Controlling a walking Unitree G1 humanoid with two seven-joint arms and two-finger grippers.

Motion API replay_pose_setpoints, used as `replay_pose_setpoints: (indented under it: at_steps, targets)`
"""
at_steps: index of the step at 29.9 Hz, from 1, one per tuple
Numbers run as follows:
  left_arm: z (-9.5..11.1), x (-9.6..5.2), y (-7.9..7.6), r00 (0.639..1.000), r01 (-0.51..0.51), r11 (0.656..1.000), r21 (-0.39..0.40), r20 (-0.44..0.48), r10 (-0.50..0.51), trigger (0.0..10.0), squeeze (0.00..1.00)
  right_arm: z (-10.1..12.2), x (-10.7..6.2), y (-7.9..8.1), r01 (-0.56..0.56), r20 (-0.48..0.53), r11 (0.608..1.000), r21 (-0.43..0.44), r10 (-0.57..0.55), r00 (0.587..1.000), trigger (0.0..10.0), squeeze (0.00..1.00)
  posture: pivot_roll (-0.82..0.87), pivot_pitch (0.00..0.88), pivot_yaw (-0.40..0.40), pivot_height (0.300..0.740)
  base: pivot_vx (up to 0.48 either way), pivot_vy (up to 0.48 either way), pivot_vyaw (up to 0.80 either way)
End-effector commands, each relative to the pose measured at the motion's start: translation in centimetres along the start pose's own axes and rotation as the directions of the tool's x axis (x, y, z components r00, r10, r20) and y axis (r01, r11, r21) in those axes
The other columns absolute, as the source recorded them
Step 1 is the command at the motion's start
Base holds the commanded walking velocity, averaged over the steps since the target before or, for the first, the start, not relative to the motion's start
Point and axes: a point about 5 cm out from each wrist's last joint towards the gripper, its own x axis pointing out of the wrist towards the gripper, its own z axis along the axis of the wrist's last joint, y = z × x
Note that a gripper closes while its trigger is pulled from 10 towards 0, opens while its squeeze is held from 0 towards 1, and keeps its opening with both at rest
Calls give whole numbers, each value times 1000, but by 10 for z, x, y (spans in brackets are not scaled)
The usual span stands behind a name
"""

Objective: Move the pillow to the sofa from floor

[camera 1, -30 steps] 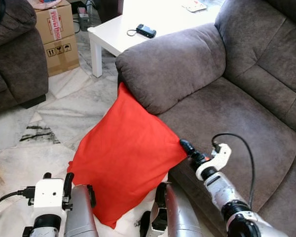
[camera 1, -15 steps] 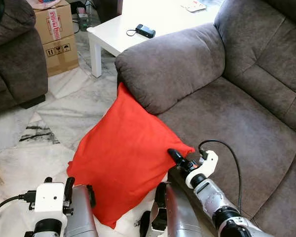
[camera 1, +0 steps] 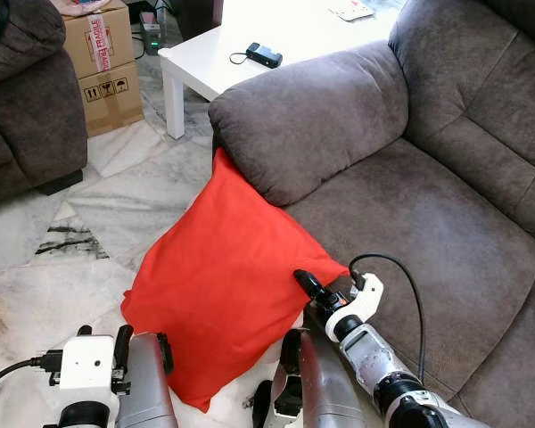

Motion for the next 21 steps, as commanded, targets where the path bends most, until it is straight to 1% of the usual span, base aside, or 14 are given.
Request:
replay_pose_setpoints:
  at_steps: [1,6,9,10,11,12,13,14,15,17,20,21]
  targets:
    - [-1,-4,-5,1000,22,1000,-7,-20,-22,10000,0,-1,-2,-4,23,3,1000,5,-23,1000,10000,0,300,264,-239,572,0,0,0]
    - [0,-6,-7,999,31,1000,3,-17,-31,10000,0,-6,0,0,2,0,1000,1,-2,1000,10000,0,304,275,-241,572,0,0,0]
    - [1,-7,-7,999,35,999,6,-18,-35,10000,0,-9,1,5,-46,-10,999,2,46,999,10000,0,306,284,-242,572,0,0,0]
    - [1,-8,-8,999,36,999,7,-18,-36,10000,0,-10,1,6,-62,-21,998,-6,62,998,10000,0,306,284,-242,572,0,0,0]
    - [1,-9,-7,999,38,999,9,-20,-37,10000,0,-14,2,10,-87,-55,995,-53,84,995,10000,0,305,289,-242,572,0,0,0]
    - [1,-9,-7,999,38,999,9,-21,-38,10000,0,-15,3,11,-92,-63,994,-65,88,994,10000,0,305,289,-242,572,0,0,0]
    - [1,-10,-7,999,38,999,10,-23,-38,10000,0,-19,3,13,-111,-92,989,-96,103,990,10000,0,304,291,-243,572,0,0,0]
    - [1,-10,-7,999,38,999,10,-23,-38,10000,0,-21,4,14,-118,-102,988,-103,108,989,10000,0,304,292,-244,572,0,0,0]
    - [1,-11,-8,999,40,999,11,-25,-40,10000,0,-26,5,19,-150,-129,982,-115,135,982,10000,0,307,298,-244,572,0,0,0]
    - [1,-11,-9,999,41,999,10,-25,-41,10000,0,-29,6,22,-176,-144,977,-120,158,977,10000,0,307,298,-244,572,0,0,0]
    - [1,-11,-9,999,43,999,11,-26,-43,10000,0,-31,7,25,-181,-151,975,-127,162,975,10000,0,306,301,-245,572,0,0,0]
    - [2,-12,-10,999,46,999,11,-26,-46,10000,0,-33,8,26,-181,-161,973,-143,158,974,10000,0,304,301,-246,572,0,0,0]
